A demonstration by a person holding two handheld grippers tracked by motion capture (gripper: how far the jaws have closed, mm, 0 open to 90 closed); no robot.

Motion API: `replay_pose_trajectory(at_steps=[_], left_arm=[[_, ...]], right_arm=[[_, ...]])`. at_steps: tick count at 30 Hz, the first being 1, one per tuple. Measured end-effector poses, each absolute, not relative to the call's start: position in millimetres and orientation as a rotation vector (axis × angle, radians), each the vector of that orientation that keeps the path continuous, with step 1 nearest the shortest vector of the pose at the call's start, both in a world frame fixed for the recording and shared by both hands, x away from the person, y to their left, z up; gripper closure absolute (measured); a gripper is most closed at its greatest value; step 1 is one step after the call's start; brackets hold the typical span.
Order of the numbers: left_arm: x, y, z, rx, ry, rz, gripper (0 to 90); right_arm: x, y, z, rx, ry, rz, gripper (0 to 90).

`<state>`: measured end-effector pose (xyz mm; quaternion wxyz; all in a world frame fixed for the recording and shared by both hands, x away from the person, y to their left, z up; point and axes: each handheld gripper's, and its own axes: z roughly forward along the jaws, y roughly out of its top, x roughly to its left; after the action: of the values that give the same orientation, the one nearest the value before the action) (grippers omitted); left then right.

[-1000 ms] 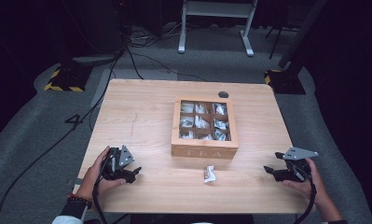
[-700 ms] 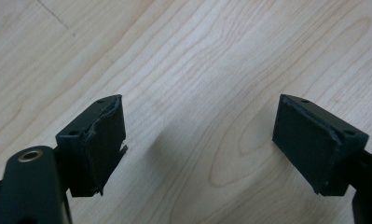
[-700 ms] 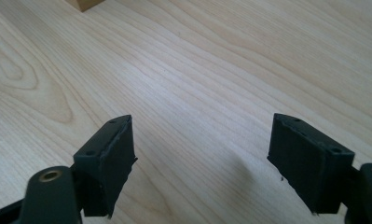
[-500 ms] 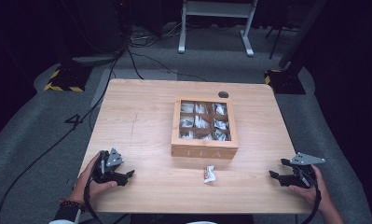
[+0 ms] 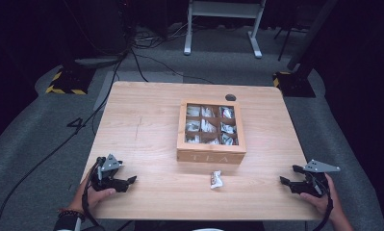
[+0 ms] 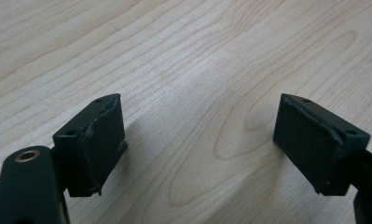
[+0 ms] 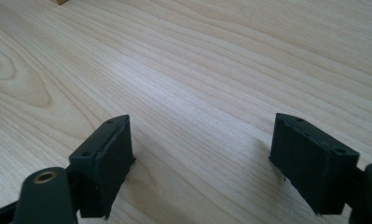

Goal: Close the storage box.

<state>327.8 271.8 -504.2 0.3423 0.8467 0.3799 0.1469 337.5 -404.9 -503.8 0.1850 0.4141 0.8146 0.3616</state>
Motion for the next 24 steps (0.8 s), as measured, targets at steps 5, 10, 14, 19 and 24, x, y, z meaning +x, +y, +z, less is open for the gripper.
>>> replay_pose_trajectory(at_steps=[5, 10, 14, 19, 24], left_arm=[[327.0, 271.7, -504.3, 2.197, 0.996, 0.38, 16.9], [327.0, 271.7, -504.4, 2.196, 0.996, 0.381, 16.9], [327.2, 271.9, -504.2, 2.199, 0.994, 0.384, 16.9], [327.5, 272.0, -504.2, 2.199, 0.991, 0.385, 16.9], [327.5, 272.0, -504.3, 2.199, 0.991, 0.385, 16.9]], right_arm=[[337.5, -405.1, -503.8, 1.168, 2.296, 1.021, 20.9], [337.2, -404.7, -503.8, 1.172, 2.29, 1.017, 20.8], [337.3, -404.9, -503.8, 1.174, 2.291, 1.019, 20.9], [337.3, -404.8, -503.8, 1.176, 2.289, 1.017, 20.7], [337.4, -404.9, -503.8, 1.182, 2.284, 1.014, 20.8]])
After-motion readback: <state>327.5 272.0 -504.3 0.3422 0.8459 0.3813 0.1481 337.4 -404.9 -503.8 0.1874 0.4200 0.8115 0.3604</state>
